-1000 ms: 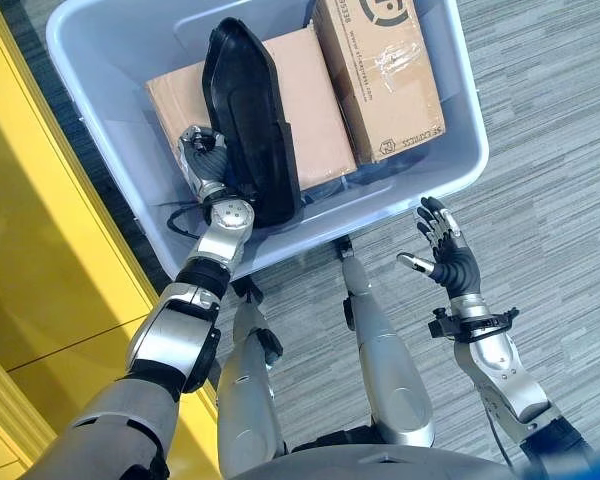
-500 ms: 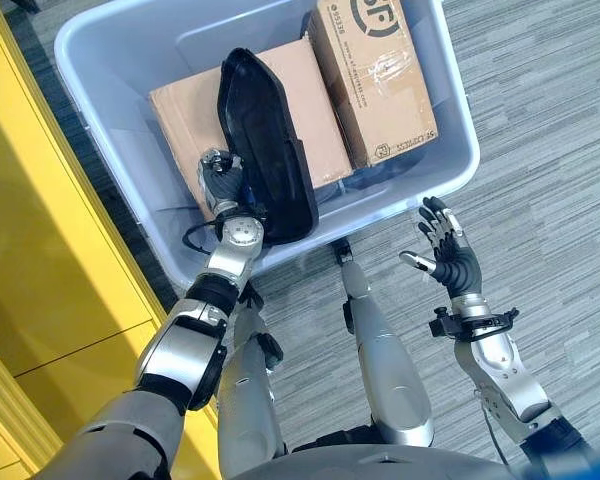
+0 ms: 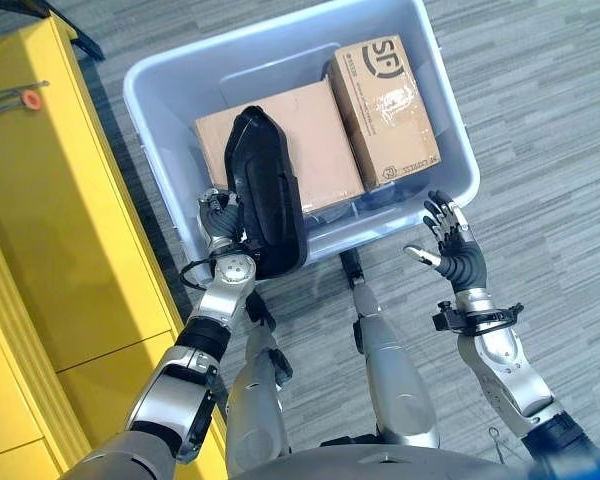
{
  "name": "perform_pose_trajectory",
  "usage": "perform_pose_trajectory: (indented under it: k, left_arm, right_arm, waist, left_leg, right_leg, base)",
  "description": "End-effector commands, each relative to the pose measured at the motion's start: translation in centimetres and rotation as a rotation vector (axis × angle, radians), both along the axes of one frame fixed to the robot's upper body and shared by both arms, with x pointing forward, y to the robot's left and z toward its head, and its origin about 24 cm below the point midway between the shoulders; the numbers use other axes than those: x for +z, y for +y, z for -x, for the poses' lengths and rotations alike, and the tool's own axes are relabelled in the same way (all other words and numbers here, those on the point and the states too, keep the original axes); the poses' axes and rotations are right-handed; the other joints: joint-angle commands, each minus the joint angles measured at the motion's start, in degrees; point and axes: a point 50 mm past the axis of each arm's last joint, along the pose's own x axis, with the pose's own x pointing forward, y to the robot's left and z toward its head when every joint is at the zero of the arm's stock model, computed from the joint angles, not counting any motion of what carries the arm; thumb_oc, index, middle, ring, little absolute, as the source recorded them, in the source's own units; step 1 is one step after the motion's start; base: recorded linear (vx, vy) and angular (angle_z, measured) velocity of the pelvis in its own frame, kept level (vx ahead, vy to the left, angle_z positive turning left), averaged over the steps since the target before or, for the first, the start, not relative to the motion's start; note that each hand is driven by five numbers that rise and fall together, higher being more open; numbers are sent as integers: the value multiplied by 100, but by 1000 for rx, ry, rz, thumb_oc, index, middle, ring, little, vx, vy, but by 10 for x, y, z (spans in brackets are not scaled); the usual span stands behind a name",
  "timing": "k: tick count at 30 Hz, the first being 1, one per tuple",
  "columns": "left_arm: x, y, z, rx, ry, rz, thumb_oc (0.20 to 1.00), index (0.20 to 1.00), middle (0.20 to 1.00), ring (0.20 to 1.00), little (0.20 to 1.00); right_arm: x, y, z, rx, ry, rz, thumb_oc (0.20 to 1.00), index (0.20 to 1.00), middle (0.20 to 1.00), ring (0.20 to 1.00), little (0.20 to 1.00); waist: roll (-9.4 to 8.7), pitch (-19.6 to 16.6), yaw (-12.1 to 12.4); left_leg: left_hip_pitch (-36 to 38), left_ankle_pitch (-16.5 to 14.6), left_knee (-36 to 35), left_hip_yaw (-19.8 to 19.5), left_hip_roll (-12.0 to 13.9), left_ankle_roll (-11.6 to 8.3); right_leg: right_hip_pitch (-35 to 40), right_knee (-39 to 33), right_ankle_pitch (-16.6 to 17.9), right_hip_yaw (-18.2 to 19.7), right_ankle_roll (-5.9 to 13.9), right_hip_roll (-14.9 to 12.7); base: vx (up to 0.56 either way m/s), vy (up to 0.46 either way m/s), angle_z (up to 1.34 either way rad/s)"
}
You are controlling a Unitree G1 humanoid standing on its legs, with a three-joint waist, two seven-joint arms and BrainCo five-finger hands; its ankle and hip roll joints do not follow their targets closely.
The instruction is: Move parts from the plastic box to the shelf.
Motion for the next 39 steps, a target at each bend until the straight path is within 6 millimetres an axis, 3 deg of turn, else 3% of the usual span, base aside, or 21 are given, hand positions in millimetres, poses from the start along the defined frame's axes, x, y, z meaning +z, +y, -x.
perform_pose_trajectory:
  k: [1, 11, 20, 24, 28, 33, 36, 38, 39]
  left_arm:
    - [32, 12, -6, 5, -150, -50, 200, 200, 200, 200, 200]
    - [36, 13, 8, -62, -197, -108, 200, 200, 200, 200, 200]
    - [37, 24, 34, -115, -237, -181, 200, 200, 200, 200, 200]
    - [36, 31, 46, -132, -241, -196, 200, 200, 200, 200, 200]
    - [32, 38, 61, -159, -235, -184, 200, 200, 200, 200, 200]
    - [18, 43, 78, -216, -172, -145, 200, 200, 200, 200, 200]
    - [9, 41, 79, -242, -133, -115, 200, 200, 200, 200, 200]
    - [9, 41, 79, -243, -133, -115, 200, 200, 200, 200, 200]
    - [1, 37, 80, -269, -101, -88, 200, 200, 200, 200, 200]
  right_arm:
    - [14, -8, 2, -3, -76, -8, 1000, 1000, 1000, 1000, 1000]
    - [9, -15, 3, 3, -42, 16, 1000, 1000, 1000, 1000, 1000]
    - [5, -24, 5, -5, -20, 21, 1000, 1000, 1000, 1000, 1000]
    - [4, -27, 6, -10, -9, 26, 1000, 1000, 1000, 1000, 1000]
    - [3, -28, 5, 7, 1, 41, 1000, 1000, 1000, 1000, 1000]
    - [2, -29, 0, 38, 20, 77, 1000, 1000, 1000, 1000, 1000]
    - [1, -30, -3, 37, 27, 88, 1000, 1000, 1000, 1000, 1000]
    - [1, -30, -3, 37, 27, 88, 1000, 1000, 1000, 1000, 1000]
    - [0, -35, -5, 20, 28, 114, 1000, 1000, 1000, 1000, 1000]
  waist:
    - [-59, -193, 13]
    - [8, -521, 75]
    - [96, -822, 207]
    - [150, -931, 279]
    - [281, -987, 404]
    - [410, -1072, 685]
    - [418, -1080, 795]
    - [424, -1076, 779]
    - [434, -1047, 950]
  left_leg:
    - [484, -373, 54, -521, 163, -230]
    - [719, -415, 54, -571, 201, -231]
    - [940, -420, 54, -670, 258, -253]
    - [1067, -423, 54, -746, 320, -258]
    - [1300, -350, 54, -884, 482, -275]
    - [1451, 16, 54, -1301, 890, -334]
    - [1381, 301, 54, -1568, 1021, -419]
    - [1373, 306, 54, -1592, 1026, -423]
    - [1073, 759, 54, -1927, 997, -574]
  right_leg:
    - [459, 358, -479, -98, 415, -180]
    - [730, 314, -558, -109, 388, -195]
    - [987, 360, -696, -184, 320, -153]
    - [1111, 555, -888, -249, 251, -97]
    - [1178, 1272, -1387, -370, 74, 167]
    - [1177, 2315, -2060, -872, -233, 629]
    - [1278, 2391, -2182, -1151, -354, 732]
    - [1285, 2386, -2181, -1171, -358, 733]
    - [1460, 2207, -2208, -1554, -451, 739]
  base:
    - [20, 19, 8]
    - [7, 7, 1]
    - [25, -10, 1]
    - [34, -35, 13]
    - [23, -80, 17]
    - [-36, -220, 36]
    - [-36, -193, 37]
    - [-59, -125, 50]
    - [-117, -200, 48]
